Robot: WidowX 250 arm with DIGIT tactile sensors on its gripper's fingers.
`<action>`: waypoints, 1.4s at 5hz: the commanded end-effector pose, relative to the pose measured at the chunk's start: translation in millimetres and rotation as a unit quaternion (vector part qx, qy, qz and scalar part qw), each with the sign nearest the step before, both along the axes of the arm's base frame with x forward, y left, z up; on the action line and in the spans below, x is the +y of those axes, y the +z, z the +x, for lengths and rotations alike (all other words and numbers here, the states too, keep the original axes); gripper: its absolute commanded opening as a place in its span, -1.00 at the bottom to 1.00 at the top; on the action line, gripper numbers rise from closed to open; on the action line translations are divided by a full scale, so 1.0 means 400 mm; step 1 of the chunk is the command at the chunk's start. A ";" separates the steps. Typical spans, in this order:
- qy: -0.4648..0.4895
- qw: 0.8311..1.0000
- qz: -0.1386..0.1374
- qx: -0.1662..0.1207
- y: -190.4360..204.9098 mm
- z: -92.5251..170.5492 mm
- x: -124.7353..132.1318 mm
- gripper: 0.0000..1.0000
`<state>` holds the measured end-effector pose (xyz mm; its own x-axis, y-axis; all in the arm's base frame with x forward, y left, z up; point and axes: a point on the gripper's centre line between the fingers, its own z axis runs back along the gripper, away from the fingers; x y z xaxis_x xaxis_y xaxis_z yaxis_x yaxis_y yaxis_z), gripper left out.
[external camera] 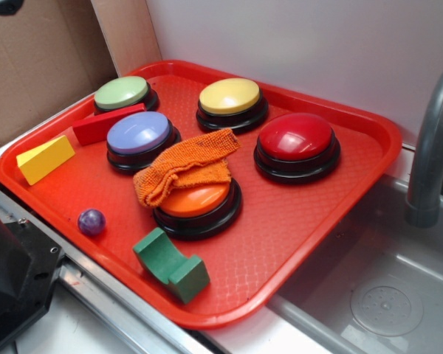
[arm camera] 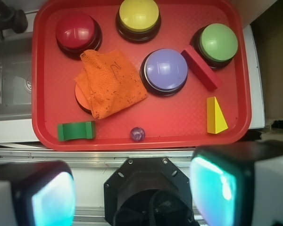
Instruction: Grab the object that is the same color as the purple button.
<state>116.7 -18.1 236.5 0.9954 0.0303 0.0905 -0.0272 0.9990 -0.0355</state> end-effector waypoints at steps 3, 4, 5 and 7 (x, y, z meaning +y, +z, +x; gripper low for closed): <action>-0.005 1.000 -0.003 -0.014 -0.088 0.043 0.038 1.00; 0.002 1.000 -0.003 -0.020 -0.160 0.060 0.060 1.00; 0.003 0.999 0.001 -0.046 -0.239 0.077 0.073 1.00; -0.022 0.999 -0.018 -0.025 -0.375 0.081 0.052 1.00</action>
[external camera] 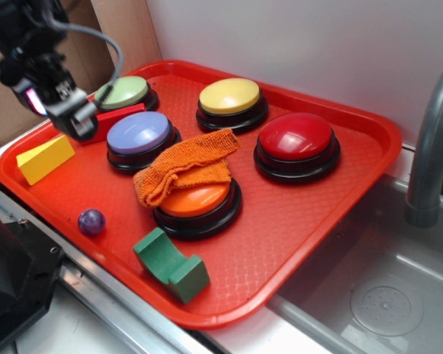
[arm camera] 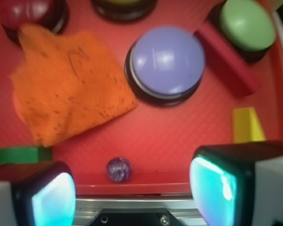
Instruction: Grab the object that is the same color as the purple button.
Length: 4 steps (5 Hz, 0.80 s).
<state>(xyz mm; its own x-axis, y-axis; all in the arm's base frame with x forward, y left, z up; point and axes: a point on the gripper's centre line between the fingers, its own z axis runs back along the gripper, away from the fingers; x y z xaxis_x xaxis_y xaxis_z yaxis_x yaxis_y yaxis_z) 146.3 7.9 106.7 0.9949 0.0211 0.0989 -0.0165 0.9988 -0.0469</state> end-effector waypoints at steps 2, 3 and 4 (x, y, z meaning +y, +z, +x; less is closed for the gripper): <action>-0.012 1.000 -0.015 0.015 -0.156 -0.018 -0.042 1.00; -0.003 0.999 -0.009 0.032 -0.192 -0.030 -0.035 1.00; -0.003 0.999 -0.001 0.047 -0.222 -0.039 -0.025 1.00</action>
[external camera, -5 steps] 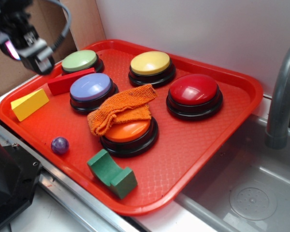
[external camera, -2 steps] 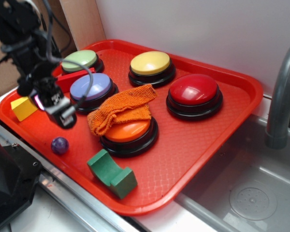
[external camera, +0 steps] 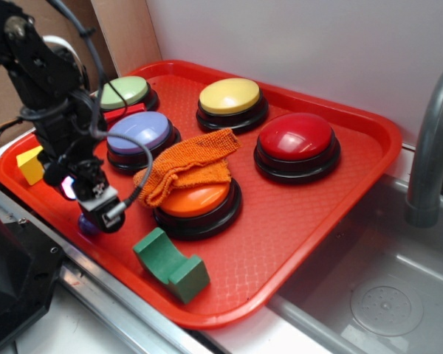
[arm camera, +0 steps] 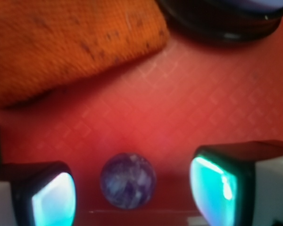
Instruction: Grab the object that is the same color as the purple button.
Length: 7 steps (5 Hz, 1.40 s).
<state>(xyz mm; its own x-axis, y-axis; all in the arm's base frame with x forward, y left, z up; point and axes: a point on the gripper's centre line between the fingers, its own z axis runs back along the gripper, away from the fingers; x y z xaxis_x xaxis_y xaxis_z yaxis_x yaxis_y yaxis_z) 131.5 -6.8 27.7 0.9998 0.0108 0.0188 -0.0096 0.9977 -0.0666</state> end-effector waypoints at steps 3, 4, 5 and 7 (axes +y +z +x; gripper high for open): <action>0.006 1.000 0.023 0.016 -0.016 0.002 0.006 -1.00; 0.042 0.999 0.024 0.022 0.030 0.027 0.009 -1.00; 0.083 0.997 0.008 0.006 0.096 0.053 0.021 -1.00; 0.113 0.992 -0.022 -0.055 0.273 0.105 0.042 -1.00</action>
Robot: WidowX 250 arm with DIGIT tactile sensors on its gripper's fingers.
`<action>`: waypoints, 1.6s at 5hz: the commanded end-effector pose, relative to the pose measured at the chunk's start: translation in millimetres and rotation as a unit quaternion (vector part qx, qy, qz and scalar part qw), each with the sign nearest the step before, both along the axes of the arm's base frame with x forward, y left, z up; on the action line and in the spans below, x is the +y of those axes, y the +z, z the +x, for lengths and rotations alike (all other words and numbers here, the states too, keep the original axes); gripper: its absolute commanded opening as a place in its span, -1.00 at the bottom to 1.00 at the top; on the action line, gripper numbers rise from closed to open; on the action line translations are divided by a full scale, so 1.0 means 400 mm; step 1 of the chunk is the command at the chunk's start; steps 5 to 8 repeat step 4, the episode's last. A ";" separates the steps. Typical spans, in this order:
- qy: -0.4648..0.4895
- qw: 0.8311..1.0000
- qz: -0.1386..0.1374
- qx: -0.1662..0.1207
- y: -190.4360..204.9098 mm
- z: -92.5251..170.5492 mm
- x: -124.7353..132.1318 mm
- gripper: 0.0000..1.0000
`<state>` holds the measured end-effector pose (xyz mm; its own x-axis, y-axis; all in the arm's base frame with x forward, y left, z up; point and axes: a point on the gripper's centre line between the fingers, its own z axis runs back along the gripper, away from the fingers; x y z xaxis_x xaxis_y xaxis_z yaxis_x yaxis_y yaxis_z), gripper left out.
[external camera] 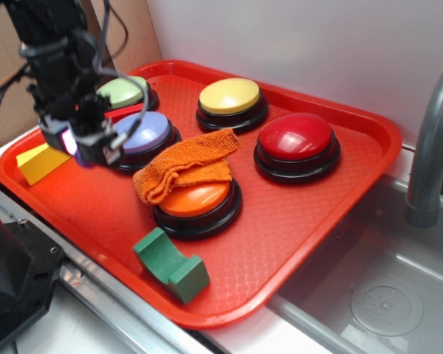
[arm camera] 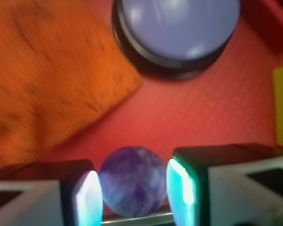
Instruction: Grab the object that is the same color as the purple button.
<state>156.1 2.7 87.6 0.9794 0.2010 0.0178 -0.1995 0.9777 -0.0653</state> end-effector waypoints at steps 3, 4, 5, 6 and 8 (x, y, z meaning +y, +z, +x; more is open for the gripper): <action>-0.009 0.988 0.013 -0.157 0.304 0.139 -0.007 -1.00; 0.019 0.992 0.019 -0.120 0.277 0.159 0.015 -1.00; 0.019 0.992 0.019 -0.120 0.277 0.159 0.015 -1.00; 0.019 0.992 0.019 -0.120 0.277 0.159 0.015 -1.00; 0.019 0.992 0.019 -0.120 0.277 0.159 0.015 -1.00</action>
